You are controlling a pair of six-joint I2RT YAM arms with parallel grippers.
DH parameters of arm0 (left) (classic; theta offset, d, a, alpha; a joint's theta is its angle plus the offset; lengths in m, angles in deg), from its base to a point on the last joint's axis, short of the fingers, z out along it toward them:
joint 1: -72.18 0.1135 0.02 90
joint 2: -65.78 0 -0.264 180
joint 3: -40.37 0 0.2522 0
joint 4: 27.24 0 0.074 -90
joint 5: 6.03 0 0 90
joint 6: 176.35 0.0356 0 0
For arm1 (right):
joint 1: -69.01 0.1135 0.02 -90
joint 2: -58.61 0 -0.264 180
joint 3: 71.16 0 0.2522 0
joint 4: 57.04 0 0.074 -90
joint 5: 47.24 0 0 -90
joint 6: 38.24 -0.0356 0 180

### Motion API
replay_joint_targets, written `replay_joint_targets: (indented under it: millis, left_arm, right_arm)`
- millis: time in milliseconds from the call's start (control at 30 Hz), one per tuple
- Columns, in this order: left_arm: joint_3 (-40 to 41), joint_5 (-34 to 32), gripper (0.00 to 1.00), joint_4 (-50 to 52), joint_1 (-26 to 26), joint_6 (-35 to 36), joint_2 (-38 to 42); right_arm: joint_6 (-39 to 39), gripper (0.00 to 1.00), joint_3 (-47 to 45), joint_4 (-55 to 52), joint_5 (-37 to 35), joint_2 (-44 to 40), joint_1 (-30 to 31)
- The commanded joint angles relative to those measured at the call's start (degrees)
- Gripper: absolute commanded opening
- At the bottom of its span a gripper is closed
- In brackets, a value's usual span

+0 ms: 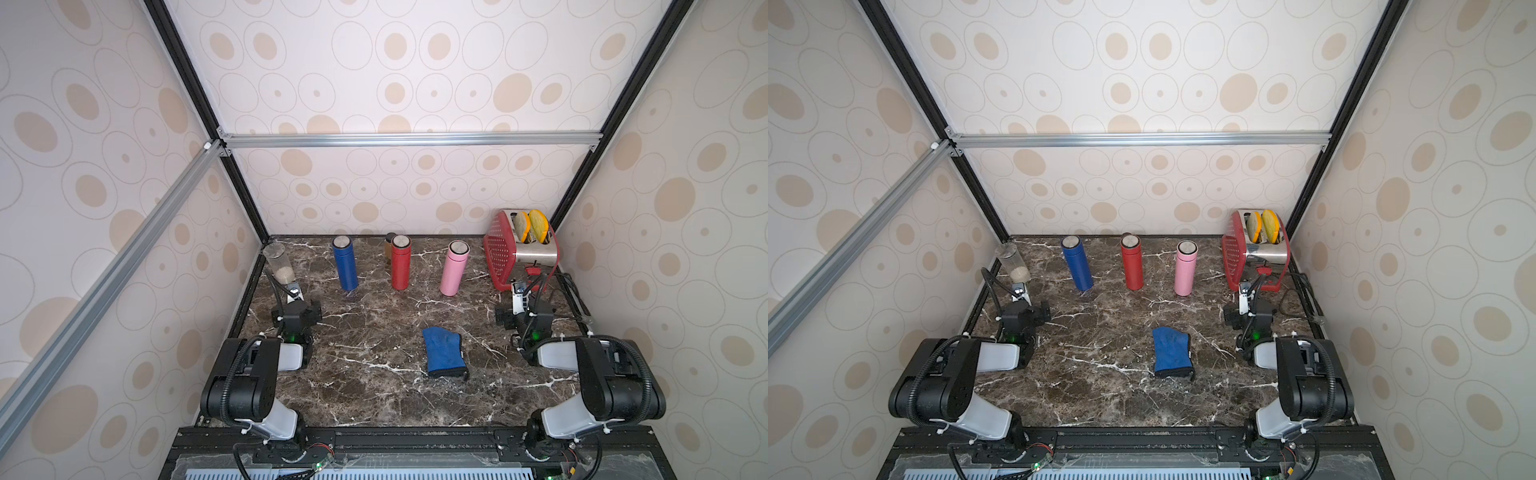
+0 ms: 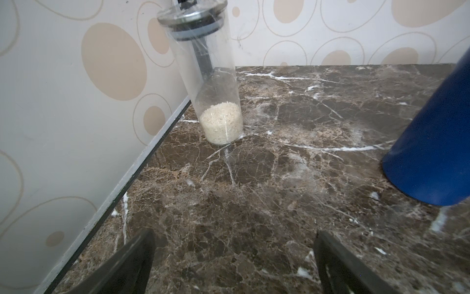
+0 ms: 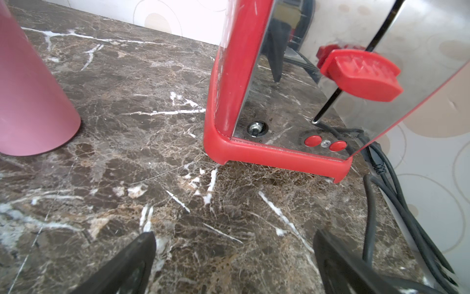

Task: Wipe the surface of the thermos
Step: Reset both arms

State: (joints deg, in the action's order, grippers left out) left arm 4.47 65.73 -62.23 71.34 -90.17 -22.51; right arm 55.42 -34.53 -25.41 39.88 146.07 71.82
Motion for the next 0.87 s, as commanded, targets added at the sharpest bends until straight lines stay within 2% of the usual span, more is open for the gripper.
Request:
replay_joint_targets:
  millis: [0,833]
  left_arm:
    - [-1.4,0.1,0.99,-0.7,0.4,0.1,0.0]
    - [-1.7,0.3,0.99,-0.3,0.5,0.1,0.0]
  right_arm:
    - [0.0,1.00,0.9,0.4,-0.2,0.6,-0.4]
    - [0.1,1.00,0.9,0.2,-0.1,0.6,-0.4]
